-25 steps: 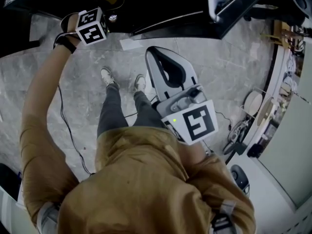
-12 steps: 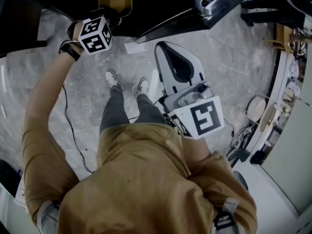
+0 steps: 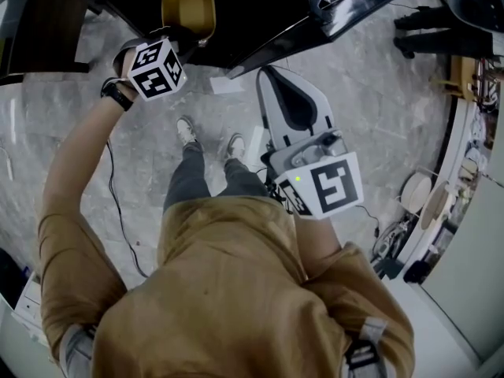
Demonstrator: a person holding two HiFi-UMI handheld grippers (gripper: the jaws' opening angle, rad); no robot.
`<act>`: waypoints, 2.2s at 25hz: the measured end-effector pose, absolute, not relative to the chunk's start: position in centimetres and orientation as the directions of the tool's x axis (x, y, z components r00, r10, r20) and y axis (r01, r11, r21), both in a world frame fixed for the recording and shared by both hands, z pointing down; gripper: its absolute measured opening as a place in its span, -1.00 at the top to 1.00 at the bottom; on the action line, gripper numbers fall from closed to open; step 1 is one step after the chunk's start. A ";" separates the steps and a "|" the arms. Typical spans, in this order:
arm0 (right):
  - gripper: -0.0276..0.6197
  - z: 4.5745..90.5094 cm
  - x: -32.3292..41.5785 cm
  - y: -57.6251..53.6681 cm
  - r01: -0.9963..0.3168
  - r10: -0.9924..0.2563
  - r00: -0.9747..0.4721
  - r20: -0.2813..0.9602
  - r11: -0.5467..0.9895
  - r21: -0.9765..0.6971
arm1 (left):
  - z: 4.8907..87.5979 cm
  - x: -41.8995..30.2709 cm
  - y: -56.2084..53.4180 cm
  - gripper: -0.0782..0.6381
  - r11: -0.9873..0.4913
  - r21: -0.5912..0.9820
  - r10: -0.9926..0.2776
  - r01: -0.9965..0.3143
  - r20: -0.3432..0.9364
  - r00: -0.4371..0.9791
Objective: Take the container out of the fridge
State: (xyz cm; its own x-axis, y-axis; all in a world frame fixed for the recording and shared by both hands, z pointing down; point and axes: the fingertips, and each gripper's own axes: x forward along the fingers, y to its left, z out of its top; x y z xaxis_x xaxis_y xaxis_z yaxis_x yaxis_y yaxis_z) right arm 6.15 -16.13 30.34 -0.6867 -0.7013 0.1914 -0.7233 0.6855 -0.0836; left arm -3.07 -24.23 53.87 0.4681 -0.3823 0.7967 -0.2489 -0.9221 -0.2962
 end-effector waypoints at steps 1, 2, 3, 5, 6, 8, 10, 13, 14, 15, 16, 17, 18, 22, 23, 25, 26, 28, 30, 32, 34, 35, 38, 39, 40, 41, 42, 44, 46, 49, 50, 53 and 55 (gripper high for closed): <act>0.91 30.3 6.1 -16.0 -0.721 -0.700 -0.689 0.189 0.688 -0.083 | 53.6 -3.2 -23.9 0.74 -0.921 -0.296 -0.385 -0.255 0.795 0.469; 0.91 30.2 6.1 -15.8 -0.719 -0.698 -0.692 0.186 0.691 -0.082 | 53.5 -3.2 -23.6 0.74 -0.919 -0.296 -0.388 -0.259 0.793 0.470; 0.91 30.2 6.0 -15.6 -0.716 -0.696 -0.695 0.182 0.694 -0.080 | 53.4 -3.3 -23.2 0.74 -0.918 -0.297 -0.391 -0.263 0.791 0.470; 0.91 30.3 5.7 -14.9 -0.710 -0.692 -0.701 0.173 0.701 -0.073 | 53.3 -3.5 -22.3 0.74 -0.914 -0.302 -0.399 -0.270 0.785 0.474; 0.91 30.2 5.6 -14.5 -0.708 -0.691 -0.703 0.169 0.703 -0.070 | 53.1 -3.5 -21.7 0.74 -0.913 -0.303 -0.402 -0.274 0.781 0.477; 0.91 29.3 5.6 -13.9 -0.704 -0.689 -0.707 0.162 0.707 -0.068 | 52.0 -3.4 -20.8 0.74 -0.911 -0.301 -0.406 -0.281 0.776 0.483; 0.91 27.9 5.7 -13.7 -0.699 -0.685 -0.712 0.151 0.711 -0.069 | 50.3 -3.2 -20.3 0.74 -0.909 -0.302 -0.410 -0.286 0.774 0.483; 0.91 27.8 5.5 -13.5 -0.690 -0.679 -0.723 0.129 0.721 -0.065 | 49.9 -3.4 -19.8 0.74 -0.903 -0.310 -0.423 -0.299 0.766 0.483; 0.91 28.1 5.3 -13.2 -0.687 -0.677 -0.725 0.125 0.724 -0.063 | 50.2 -3.5 -19.4 0.74 -0.901 -0.309 -0.426 -0.305 0.763 0.486; 0.91 28.4 5.1 -12.8 -0.685 -0.676 -0.727 0.123 0.726 -0.061 | 50.4 -3.7 -18.9 0.74 -0.900 -0.307 -0.428 -0.310 0.760 0.488; 0.91 28.5 5.0 -12.4 -0.683 -0.674 -0.729 0.121 0.728 -0.060 | 50.3 -3.7 -18.4 0.74 -0.898 -0.304 -0.430 -0.317 0.758 0.491; 0.91 28.4 4.9 -12.1 -0.680 -0.671 -0.732 0.119 0.731 -0.060 | 50.1 -3.8 -18.0 0.74 -0.897 -0.300 -0.432 -0.325 0.755 0.494; 0.91 28.1 4.8 -12.0 -0.677 -0.668 -0.735 0.115 0.734 -0.060 | 49.6 -3.8 -17.6 0.74 -0.895 -0.298 -0.435 -0.332 0.752 0.496; 0.91 27.6 4.8 -11.9 -0.660 -0.653 -0.750 0.101 0.749 -0.058 | 48.6 -3.5 -16.6 0.74 -0.890 -0.304 -0.444 -0.339 0.746 0.497; 0.91 27.6 4.8 -11.9 -0.656 -0.650 -0.753 0.099 0.752 -0.057 | 48.5 -3.4 -16.4 0.74 -0.889 -0.302 -0.445 -0.343 0.743 0.500; 0.91 27.4 4.8 -11.8 -0.650 -0.645 -0.759 0.094 0.758 -0.054 | 47.9 -3.4 -16.0 0.74 -0.885 -0.298 -0.453 -0.359 0.734 0.506; 0.91 27.2 4.8 -11.7 -0.648 -0.642 -0.761 0.091 0.760 -0.052 | 47.5 -3.4 -15.7 0.74 -0.881 -0.298 -0.459 -0.368 0.727 0.510; 0.91 26.9 4.9 -11.6 -0.642 -0.638 -0.766 0.086 0.765 -0.049 | 46.3 -3.6 -15.3 0.74 -0.871 -0.298 -0.476 -0.390 0.709 0.520; 0.91 26.6 5.0 -11.6 -0.639 -0.634 -0.769 0.083 0.768 -0.048 | 44.9 -3.7 -14.8 0.74 -0.858 -0.297 -0.497 -0.420 0.686 0.531; 0.91 26.3 5.2 -11.5 -0.636 -0.632 -0.771 0.078 0.770 -0.047 | 43.6 -3.9 -14.4 0.74 -0.844 -0.292 -0.518 -0.450 0.662 0.541; 0.91 26.0 5.3 -11.4 -0.635 -0.631 -0.772 0.073 0.771 -0.046 | 42.4 -4.1 -14.1 0.74 -0.830 -0.291 -0.538 -0.476 0.642 0.547; 0.91 25.8 5.3 -11.3 -0.634 -0.631 -0.773 0.070 0.772 -0.045 | 41.8 -4.2 -13.9 0.74 -0.824 -0.291 -0.547 -0.487 0.632 0.548; 0.91 25.3 5.4 -10.9 -0.634 -0.631 -0.773 0.061 0.772 -0.043 | 40.3 -4.6 -13.4 0.74 -0.807 -0.287 -0.569 -0.516 0.610 0.551; 0.91 25.1 5.3 -10.8 -0.633 -0.630 -0.774 0.058 0.773 -0.044 | 39.9 -4.8 -13.2 0.74 -0.803 -0.288 -0.575 -0.522 0.605 0.551; 0.91 25.0 5.3 -10.6 -0.631 -0.629 -0.776 0.054 0.774 -0.044 | 39.6 -5.0 -13.1 0.74 -0.799 -0.291 -0.581 -0.527 0.601 0.549; 0.91 24.8 5.2 -10.5 -0.630 -0.628 -0.777 0.050 0.776 -0.043 | 39.2 -5.2 -12.9 0.74 -0.794 -0.293 -0.587 -0.533 0.597 0.547; 0.91 24.6 5.2 -10.3 -0.628 -0.627 -0.778 0.047 0.777 -0.043 | 38.8 -5.4 -12.7 0.74 -0.788 -0.292 -0.594 -0.541 0.592 0.545; 0.91 24.2 5.3 -10.0 -0.627 -0.626 -0.779 0.040 0.778 -0.040 | 37.8 -5.8 -12.5 0.74 -0.773 -0.285 -0.611 -0.567 0.574 0.545; 0.91 23.7 5.4 -9.8 -0.629 -0.628 -0.778 0.033 0.777 -0.038 | 36.5 -6.3 -12.4 0.74 -0.752 -0.281 -0.636 -0.596 0.547 0.545; 0.91 23.2 5.8 -9.6 -0.633 -0.632 -0.775 0.027 0.774 -0.034 | 35.0 -7.2 -12.3 0.74 -0.721 -0.283 -0.671 -0.632 0.511 0.536; 0.91 23.0 5.9 -9.6 -0.635 -0.634 -0.773 0.026 0.772 -0.032 | 34.6 -7.6 -12.3 0.74 -0.709 -0.281 -0.683 -0.646 0.500 0.533; 0.91 22.6 6.4 -9.5 -0.642 -0.641 -0.767 0.021 0.766 -0.027 | 33.0 -8.8 -12.3 0.74 -0.670 -0.270 -0.721 -0.691 0.458 0.520; 0.91 22.3 6.5 -9.5 -0.645 -0.645 -0.764 0.014 0.764 -0.024 | 31.7 -9.6 -12.1 0.74 -0.644 -0.267 -0.746 -0.717 0.429 0.510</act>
